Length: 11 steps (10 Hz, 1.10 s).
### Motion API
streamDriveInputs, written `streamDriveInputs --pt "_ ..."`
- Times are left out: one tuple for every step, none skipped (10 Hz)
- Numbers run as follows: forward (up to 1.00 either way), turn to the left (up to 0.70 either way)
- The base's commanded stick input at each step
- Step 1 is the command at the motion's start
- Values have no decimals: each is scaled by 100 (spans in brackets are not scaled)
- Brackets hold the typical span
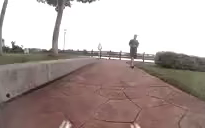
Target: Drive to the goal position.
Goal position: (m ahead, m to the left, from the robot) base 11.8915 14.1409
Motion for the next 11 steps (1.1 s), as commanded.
streamDriveInputs --pt "70 15" --pt "70 0" --pt "70 0" --pt "70 0" --pt "70 0" --pt "70 0" --pt "70 0" --pt "70 0" --pt "70 0" --pt "70 0" --pt "70 0"
